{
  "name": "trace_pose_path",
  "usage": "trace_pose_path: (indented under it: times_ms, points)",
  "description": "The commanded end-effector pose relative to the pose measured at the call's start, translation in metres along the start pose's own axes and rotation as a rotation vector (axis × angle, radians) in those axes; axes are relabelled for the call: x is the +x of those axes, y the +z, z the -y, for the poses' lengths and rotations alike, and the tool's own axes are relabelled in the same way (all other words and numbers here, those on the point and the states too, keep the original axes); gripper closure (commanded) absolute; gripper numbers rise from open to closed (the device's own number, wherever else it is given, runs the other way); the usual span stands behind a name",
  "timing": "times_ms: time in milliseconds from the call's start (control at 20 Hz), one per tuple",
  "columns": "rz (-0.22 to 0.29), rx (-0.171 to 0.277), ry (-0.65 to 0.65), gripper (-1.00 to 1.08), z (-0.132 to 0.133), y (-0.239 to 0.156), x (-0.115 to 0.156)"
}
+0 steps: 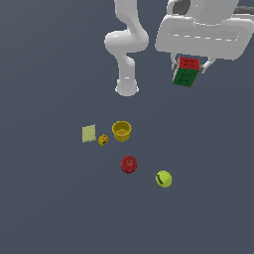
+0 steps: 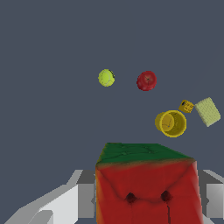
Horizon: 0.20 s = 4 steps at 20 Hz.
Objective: Pick up a designated object from a clutter of objects.
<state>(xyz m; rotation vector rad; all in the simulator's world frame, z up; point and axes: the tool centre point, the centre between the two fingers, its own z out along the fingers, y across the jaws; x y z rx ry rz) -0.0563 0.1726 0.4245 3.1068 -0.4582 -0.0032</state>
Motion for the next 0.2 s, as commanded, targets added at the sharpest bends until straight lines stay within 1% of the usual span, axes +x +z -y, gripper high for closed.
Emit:
trace_pose_path:
  times_ms: [0,150]
  points:
    - [-0.002,0.001,0.000,1.08,0.0007,-0.0048,0.0026]
    - [-0.002,0.001,0.000,1.08,0.0009,-0.0062,0.0035]
